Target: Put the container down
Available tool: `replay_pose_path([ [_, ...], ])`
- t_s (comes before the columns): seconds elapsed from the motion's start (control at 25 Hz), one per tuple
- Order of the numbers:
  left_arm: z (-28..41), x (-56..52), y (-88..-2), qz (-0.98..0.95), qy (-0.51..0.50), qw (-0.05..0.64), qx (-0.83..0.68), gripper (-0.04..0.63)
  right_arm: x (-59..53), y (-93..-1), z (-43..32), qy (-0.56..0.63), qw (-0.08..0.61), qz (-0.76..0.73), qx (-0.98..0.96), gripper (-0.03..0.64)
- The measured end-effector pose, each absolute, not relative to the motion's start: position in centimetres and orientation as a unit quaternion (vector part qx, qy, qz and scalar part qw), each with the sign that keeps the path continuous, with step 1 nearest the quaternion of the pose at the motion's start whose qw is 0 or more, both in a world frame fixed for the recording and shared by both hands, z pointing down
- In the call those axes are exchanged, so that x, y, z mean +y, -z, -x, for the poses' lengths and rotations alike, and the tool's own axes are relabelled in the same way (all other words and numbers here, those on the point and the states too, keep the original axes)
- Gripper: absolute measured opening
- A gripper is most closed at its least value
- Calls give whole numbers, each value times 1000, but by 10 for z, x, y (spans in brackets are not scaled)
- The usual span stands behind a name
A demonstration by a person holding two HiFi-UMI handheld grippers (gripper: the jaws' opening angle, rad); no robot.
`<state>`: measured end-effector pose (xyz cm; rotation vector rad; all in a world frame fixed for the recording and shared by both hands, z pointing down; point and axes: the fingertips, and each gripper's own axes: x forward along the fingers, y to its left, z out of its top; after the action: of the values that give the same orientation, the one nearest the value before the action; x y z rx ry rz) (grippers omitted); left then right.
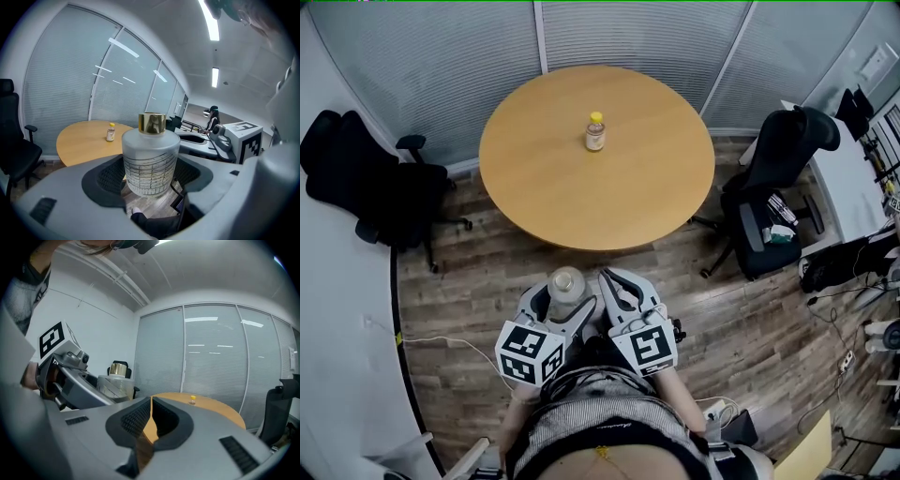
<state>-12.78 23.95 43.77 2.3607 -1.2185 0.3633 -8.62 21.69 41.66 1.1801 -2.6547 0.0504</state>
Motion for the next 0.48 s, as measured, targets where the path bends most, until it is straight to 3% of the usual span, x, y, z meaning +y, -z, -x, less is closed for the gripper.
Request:
replay_pose_path([
  [0.48,125,190,-434,-854,-126,228,-451,327,167,-417,81,-13,118,-397,-910,25],
])
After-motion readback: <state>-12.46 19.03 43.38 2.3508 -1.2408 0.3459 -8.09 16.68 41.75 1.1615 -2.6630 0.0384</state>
